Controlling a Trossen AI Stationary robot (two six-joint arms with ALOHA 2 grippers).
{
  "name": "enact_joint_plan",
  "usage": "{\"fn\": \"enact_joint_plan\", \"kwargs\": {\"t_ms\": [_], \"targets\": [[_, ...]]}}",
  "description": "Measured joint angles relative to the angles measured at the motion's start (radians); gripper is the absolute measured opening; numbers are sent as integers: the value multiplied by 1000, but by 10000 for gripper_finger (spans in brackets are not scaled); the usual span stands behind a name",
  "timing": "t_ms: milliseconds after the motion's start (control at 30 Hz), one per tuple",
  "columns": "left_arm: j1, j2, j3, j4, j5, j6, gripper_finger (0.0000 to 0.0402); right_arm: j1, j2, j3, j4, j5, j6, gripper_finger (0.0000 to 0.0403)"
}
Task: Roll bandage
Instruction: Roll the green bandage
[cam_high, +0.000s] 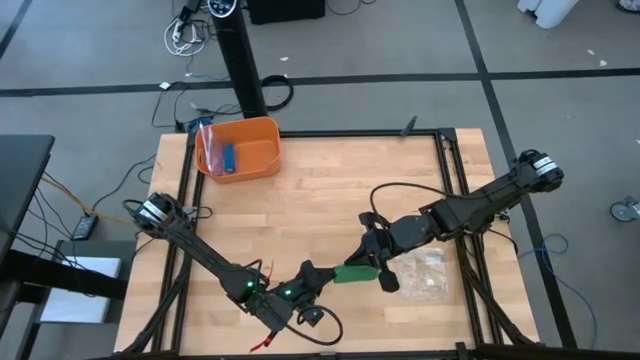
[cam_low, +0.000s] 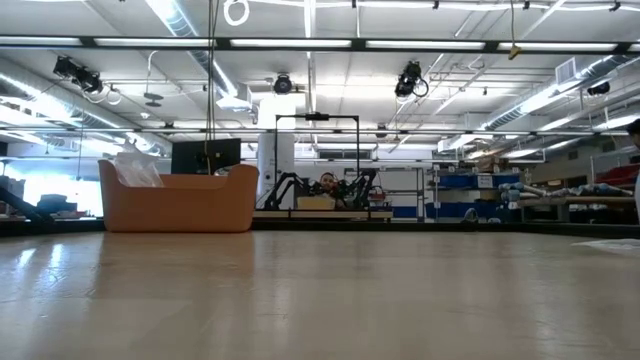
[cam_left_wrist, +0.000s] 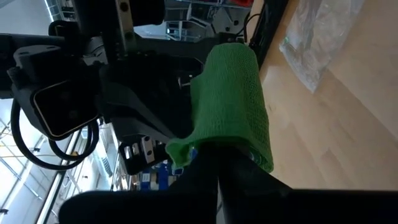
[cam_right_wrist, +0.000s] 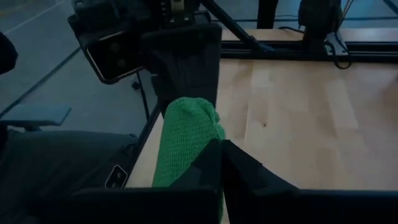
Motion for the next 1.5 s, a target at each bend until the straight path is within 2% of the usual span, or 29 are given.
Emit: {"fn": "enact_joint_plan", "kwargs": {"t_ms": [567, 867, 1000, 1200, 1333, 1500], "targets": [[-30, 0, 0, 16, -35, -5, 1, -3, -40, 0, -74, 90, 24, 1], [-39, 0, 0, 128, -34, 89, 1, -10, 20, 0, -36, -48, 48, 14], [-39, 0, 0, 128, -30, 95, 1, -10, 36, 0, -25, -63, 50, 42], [-39, 0, 0, 129, -31, 93, 1, -16, 18, 0, -35, -55, 51, 111], [-39, 0, 0, 114, -35, 66, 1, -18, -26, 0, -78, 4, 17, 149], [-36, 0, 0, 59, -38, 10, 1, -18, -91, 0, -151, 93, -16, 176]]}}
